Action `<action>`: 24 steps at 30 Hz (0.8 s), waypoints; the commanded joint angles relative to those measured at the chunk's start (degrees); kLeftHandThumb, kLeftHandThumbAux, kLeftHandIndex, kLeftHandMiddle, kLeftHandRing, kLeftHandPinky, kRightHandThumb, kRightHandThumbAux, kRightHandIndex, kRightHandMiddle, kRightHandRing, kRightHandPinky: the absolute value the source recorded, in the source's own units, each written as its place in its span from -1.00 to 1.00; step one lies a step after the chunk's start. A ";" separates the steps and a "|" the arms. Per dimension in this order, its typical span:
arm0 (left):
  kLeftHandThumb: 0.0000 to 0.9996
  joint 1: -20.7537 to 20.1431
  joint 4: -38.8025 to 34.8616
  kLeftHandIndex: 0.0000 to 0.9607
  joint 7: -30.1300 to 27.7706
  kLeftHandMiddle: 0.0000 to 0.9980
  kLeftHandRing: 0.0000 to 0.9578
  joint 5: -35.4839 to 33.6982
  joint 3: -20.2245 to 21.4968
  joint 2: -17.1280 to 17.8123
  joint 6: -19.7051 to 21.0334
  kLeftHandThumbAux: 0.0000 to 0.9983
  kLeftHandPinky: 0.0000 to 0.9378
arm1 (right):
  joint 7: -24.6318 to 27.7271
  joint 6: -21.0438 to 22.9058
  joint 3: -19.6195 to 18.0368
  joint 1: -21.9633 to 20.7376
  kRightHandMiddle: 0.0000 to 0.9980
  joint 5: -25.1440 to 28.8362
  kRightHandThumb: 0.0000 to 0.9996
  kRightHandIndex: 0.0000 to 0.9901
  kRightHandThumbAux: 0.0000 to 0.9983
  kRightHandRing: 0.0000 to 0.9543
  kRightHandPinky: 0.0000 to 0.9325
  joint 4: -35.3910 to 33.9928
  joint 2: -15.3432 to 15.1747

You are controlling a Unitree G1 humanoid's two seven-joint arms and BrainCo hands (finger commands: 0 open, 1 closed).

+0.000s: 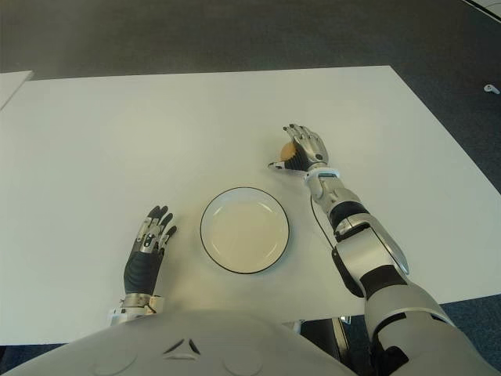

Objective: Put the apples into the plate.

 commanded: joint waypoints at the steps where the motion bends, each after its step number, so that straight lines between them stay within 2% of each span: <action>1: -0.89 0.38 0.34 -1.00 0.76 -1.00 -1.00 0.12 -1.75 -2.49 -1.27 -0.37 -0.99 | 2.89 0.33 2.30 2.50 -0.80 -1.79 -0.27 -0.86 0.02 -0.82 -0.71 2.80 -0.20; 9: -0.89 0.34 0.45 -1.00 1.46 -1.00 -1.00 0.90 -2.44 -2.95 -2.80 -0.35 -0.96 | 2.77 0.63 3.50 1.34 -0.69 -1.82 -0.28 -0.76 0.04 -0.70 -0.58 3.47 -0.71; 12: -0.89 0.31 0.41 -1.00 1.58 -1.00 -1.00 0.58 -2.75 -3.17 -3.16 -0.34 -0.96 | 2.68 1.04 3.67 0.51 -0.49 -1.64 -0.28 -0.58 0.03 -0.49 -0.39 4.18 -0.37; 15: -0.89 0.33 0.36 -1.00 1.73 -1.00 -1.00 0.34 -3.05 -3.29 -3.46 -0.34 -0.96 | 2.72 1.20 3.89 -0.35 -0.04 -1.67 -0.25 -0.23 0.05 -0.02 0.04 4.52 -0.13; 18: -0.89 0.44 0.27 -1.00 1.73 -1.00 -1.00 0.09 -3.22 -3.38 -3.78 -0.34 -0.96 | 2.12 0.68 4.42 -0.22 0.21 -2.15 -0.19 0.00 0.11 0.23 0.33 4.30 -0.98; 21: -0.89 0.84 -0.05 -1.00 1.70 -1.00 -1.00 -0.03 -3.40 -3.29 -4.01 -0.33 -0.96 | 1.58 1.17 4.88 -0.35 0.32 -2.58 0.21 -0.08 0.32 0.33 0.42 4.76 -1.19; 24: -0.89 1.49 -0.74 -1.00 1.87 -0.99 -1.00 0.17 -3.77 -3.19 -4.06 -0.32 -0.96 | 1.07 2.03 5.03 -0.49 0.39 -2.72 0.34 -0.10 0.39 0.38 0.43 4.85 -1.01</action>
